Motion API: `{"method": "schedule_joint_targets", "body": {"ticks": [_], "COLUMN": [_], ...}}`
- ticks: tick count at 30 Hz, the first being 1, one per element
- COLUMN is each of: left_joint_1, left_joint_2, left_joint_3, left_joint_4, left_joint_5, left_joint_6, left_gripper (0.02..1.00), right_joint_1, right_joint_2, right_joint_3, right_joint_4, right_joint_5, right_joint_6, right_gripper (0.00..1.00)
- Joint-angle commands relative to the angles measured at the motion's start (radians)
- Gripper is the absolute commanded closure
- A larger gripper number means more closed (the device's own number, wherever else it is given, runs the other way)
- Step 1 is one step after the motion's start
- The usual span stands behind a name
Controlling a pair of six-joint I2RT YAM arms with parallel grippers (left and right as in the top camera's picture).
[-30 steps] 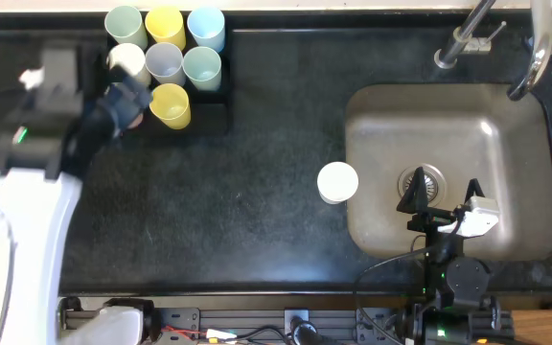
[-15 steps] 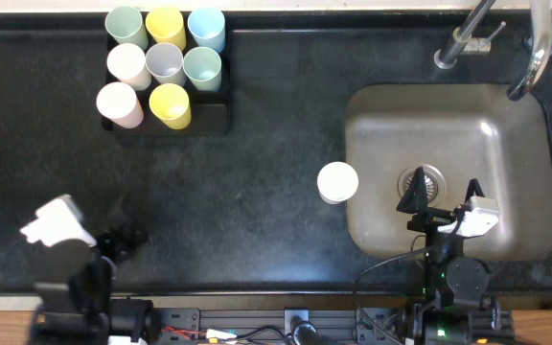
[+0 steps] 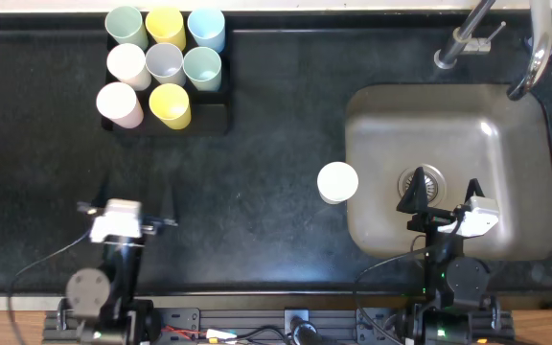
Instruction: Store Cups
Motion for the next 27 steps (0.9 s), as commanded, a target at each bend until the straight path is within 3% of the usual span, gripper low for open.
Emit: {"method": "schedule_joint_targets", "body": {"ticks": [1, 27], "left_joint_1": [0.006, 0.006], "left_joint_2": [-0.01, -0.038], "left_joint_3": [-0.024, -0.024], "left_joint_4": [-0.086, -0.133], "left_joint_5": [0.074, 0.074], "left_joint_6": [0.06, 0.06], "left_gripper": [0.02, 0.02], "right_joint_1": [0.005, 0.005], "right_joint_2": [-0.006, -0.006], "right_joint_3": [-0.013, -0.013], "right_joint_4": [0.005, 0.005], "right_joint_5": [-0.007, -0.007], "right_joint_6": [0.005, 0.005], "right_gripper": [0.003, 0.007]}}
